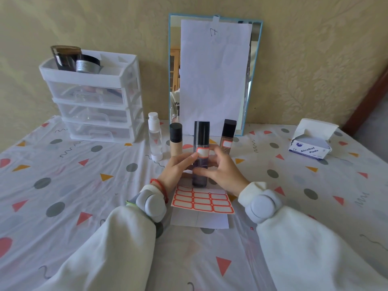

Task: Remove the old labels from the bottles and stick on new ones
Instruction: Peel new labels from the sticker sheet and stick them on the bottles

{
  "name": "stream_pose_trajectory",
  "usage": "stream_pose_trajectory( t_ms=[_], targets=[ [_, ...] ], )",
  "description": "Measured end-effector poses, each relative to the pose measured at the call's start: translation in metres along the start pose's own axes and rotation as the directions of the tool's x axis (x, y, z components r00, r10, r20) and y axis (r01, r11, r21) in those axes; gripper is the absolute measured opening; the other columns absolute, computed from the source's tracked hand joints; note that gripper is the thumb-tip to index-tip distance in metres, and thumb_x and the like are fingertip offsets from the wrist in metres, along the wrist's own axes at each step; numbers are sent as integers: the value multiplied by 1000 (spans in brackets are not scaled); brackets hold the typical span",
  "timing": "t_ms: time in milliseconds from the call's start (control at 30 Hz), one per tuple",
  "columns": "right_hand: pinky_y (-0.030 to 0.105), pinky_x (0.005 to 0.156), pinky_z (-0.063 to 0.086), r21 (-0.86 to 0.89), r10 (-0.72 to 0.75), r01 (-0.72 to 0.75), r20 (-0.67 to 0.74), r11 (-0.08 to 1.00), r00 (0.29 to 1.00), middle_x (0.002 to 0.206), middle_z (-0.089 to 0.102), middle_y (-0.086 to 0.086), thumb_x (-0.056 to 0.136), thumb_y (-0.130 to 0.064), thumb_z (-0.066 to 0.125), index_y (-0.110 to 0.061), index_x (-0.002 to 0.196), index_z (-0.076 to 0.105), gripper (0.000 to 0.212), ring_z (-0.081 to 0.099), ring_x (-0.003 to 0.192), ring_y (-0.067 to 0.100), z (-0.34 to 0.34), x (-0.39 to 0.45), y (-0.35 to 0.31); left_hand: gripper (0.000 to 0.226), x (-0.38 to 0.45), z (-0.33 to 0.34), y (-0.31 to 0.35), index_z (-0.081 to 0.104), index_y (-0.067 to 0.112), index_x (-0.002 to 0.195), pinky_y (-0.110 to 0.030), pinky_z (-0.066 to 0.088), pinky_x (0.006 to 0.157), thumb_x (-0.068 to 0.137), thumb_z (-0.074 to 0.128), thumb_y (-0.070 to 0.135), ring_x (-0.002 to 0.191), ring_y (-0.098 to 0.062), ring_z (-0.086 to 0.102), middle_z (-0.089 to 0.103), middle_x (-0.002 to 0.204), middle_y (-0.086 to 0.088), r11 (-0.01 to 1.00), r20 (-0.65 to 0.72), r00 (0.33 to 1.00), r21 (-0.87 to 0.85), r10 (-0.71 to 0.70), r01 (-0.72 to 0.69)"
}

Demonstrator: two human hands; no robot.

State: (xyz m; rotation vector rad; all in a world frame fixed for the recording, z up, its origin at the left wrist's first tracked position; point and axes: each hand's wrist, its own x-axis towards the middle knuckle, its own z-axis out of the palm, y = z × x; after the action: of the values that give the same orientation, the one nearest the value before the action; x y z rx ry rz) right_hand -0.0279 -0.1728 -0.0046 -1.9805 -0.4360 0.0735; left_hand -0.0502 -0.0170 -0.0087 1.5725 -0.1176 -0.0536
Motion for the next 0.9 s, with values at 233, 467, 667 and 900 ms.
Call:
stream_pose_trajectory(
  t_ms=[233,467,667,900],
  targets=[
    [36,92,52,-51,-53,43,-198,998,979,110,67,3,78,-25,79,-14,120,56,49,63,102,18,-15,26,-2,25,15,-4,-11,62,4,100,-23,57,68,101,44,21,75,-21,67,67,88,-13,998,-225,974,69,12,4],
    [34,97,46,-165,-32,-10,-251,986,967,126,60,7,80,-26,76,-13,129,48,57,58,115,25,-1,62,-3,30,18,-7,-14,61,6,85,-20,55,59,101,45,25,57,-12,63,63,66,-2,990,-228,974,135,-11,43],
    [47,105,42,-192,33,-88,-268,977,963,131,57,10,82,-26,75,-12,132,44,61,54,121,30,5,71,7,30,18,-7,-15,60,9,81,-17,52,58,101,43,23,56,-11,61,63,66,-3,985,-214,977,159,-26,61],
    [38,102,43,-221,57,-119,-266,968,962,133,56,8,84,-28,72,-14,133,45,58,54,122,30,9,74,10,30,20,-7,-17,60,9,81,-18,55,61,101,44,24,57,-12,62,64,66,-3,984,-215,976,171,-20,58]
  ],
)
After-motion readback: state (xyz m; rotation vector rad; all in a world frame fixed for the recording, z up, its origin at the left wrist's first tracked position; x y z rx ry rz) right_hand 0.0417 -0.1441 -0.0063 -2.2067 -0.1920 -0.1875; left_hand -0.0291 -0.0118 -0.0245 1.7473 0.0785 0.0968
